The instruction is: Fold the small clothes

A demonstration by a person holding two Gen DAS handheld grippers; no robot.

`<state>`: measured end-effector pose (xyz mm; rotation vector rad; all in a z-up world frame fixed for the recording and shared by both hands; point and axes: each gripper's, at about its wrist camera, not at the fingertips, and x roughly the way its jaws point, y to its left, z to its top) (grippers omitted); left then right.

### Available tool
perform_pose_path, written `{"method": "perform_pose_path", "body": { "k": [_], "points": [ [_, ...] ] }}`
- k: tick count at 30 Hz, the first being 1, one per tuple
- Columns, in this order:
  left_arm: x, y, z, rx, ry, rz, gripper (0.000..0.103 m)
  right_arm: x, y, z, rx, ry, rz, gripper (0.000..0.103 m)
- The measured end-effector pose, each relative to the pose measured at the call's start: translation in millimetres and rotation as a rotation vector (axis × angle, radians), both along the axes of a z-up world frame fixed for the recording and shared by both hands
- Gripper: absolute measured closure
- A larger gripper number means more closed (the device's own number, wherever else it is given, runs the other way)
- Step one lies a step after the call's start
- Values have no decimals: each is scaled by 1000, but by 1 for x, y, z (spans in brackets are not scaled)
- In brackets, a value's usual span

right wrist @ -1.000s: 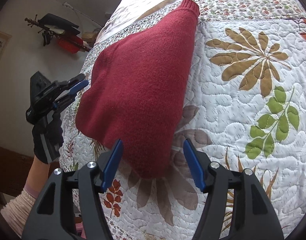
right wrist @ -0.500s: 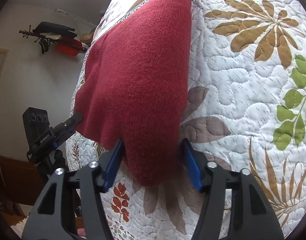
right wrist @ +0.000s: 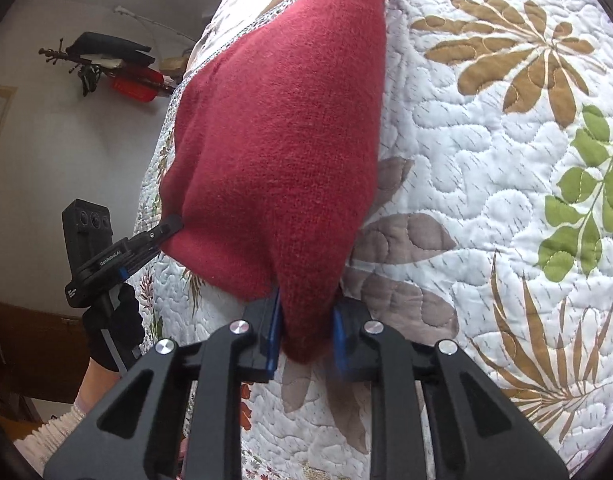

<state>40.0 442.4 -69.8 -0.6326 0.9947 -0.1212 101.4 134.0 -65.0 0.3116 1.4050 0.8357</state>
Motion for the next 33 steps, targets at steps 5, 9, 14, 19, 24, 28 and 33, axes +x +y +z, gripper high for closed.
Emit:
{"method": "perform_pose_path", "body": {
  "k": [5,9,14,19,24,28,33],
  "points": [
    [0,-5,-4,35,-6,-16,93,1,1,-5,-15,-1,4,80],
    [-1,-10,7,73,-4,-37,82,1,9,9,-59,-45,25,69],
    [-8,-5,40,126,-42,-21,54,-2,8,45,-122,-207,12,61],
    [25,11,70,154,-104,37,50,10,17,61,-111,-256,3,58],
    [93,22,72,154,-93,67,50,18,35,62,-115,-284,7,57],
    [129,28,56,113,-47,86,50,26,36,55,-109,-274,6,56],
    [149,22,40,59,-29,76,63,29,37,50,-114,-283,4,54]
  ]
}}
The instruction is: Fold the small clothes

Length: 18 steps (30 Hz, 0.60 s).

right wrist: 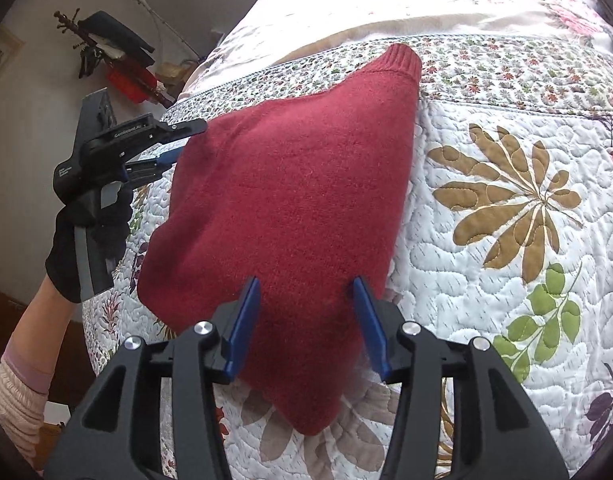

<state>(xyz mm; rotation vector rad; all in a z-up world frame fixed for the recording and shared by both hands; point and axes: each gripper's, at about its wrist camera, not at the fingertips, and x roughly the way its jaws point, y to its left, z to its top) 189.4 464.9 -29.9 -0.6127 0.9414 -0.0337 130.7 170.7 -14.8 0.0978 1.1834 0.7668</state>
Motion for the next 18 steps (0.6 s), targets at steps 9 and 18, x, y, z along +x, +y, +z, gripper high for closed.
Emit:
{"method": "perform_pose_path", "body": {
  "k": [9,18],
  "points": [
    [-30,-55,59,317,-274,-91,93,-5,5,-4,-39,-36,14,50],
    [-5,-24,-2,341,-45,-43,92,-5,9,-6,-43,-39,20,49]
  ]
}}
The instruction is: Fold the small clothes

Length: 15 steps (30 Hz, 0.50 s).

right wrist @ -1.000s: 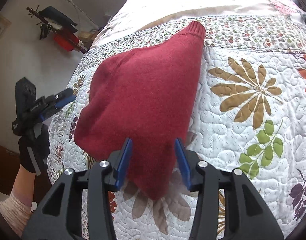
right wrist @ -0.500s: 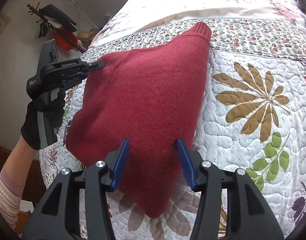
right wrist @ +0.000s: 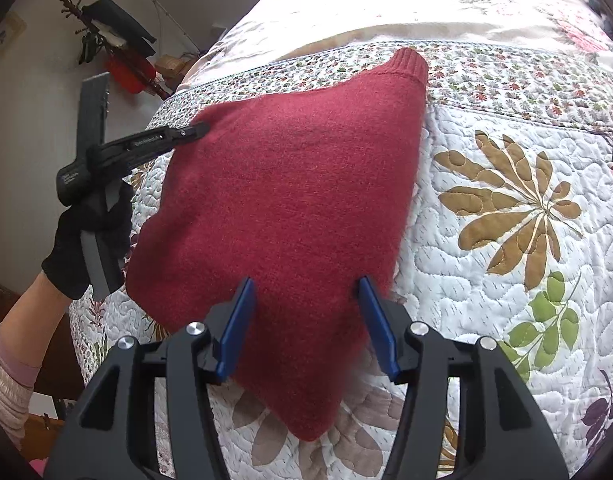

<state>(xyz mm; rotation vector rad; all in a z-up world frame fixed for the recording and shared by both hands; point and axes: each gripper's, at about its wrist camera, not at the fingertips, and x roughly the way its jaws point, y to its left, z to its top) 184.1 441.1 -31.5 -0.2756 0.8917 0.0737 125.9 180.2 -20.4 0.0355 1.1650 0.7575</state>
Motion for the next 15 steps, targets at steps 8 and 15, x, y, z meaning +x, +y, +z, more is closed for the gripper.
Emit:
{"method": "perform_pose_path", "body": {
  "k": [8,15],
  "points": [
    [-7,6,7,-26,53,40,85,4,-7,1,33,41,-17,48],
    [-90,-18,64,5,-95,-15,81,-8,-37,-5,79,126,-57,46]
  ]
}}
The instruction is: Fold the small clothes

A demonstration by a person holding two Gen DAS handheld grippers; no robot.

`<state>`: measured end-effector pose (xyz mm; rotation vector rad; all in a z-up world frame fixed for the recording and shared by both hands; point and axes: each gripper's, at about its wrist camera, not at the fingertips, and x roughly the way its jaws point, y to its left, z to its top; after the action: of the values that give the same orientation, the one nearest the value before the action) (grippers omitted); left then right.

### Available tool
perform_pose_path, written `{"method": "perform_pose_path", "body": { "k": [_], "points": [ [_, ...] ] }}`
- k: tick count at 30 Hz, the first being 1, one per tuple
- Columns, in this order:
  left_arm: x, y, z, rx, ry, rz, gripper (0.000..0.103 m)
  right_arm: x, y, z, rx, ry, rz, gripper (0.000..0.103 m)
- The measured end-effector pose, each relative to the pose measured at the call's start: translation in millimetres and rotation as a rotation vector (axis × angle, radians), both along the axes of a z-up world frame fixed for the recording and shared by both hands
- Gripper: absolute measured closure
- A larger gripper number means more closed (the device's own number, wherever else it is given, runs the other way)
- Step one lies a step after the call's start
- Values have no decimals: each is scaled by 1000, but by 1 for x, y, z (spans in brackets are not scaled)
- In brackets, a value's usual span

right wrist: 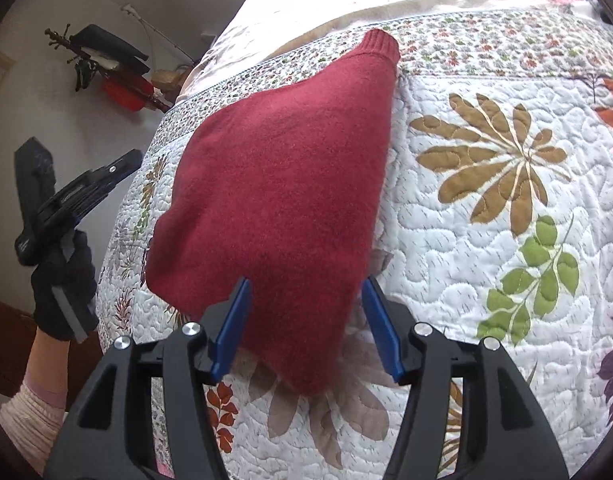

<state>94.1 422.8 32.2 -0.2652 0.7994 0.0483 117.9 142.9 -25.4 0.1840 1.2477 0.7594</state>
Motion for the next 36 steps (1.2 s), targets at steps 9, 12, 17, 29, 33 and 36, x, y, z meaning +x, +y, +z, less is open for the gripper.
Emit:
{"method": "perform_pose_path", "body": {
  "k": [9,12,17,29,33,36],
  "points": [
    [-51,-30,-50,-11,114,-58,79,-25,-5,-15,-33,48,22,51],
    [-53,-22,-68,-56,149,-31,78,-29,-4,-22,-66,44,28,62],
    [-53,-17,-83,-85,172,-25,77,-29,-4,-33,-76,61,19,65],
    [-54,-5,-72,-198,177,-40,53,-27,-5,-20,-60,47,37,58],
    [-45,7,-52,-231,133,-38,40,-17,-12,-2,-32,5,24,52],
    [-27,21,-47,-278,134,-25,38,-6,-14,9,-13,-15,5,49]
  ]
}}
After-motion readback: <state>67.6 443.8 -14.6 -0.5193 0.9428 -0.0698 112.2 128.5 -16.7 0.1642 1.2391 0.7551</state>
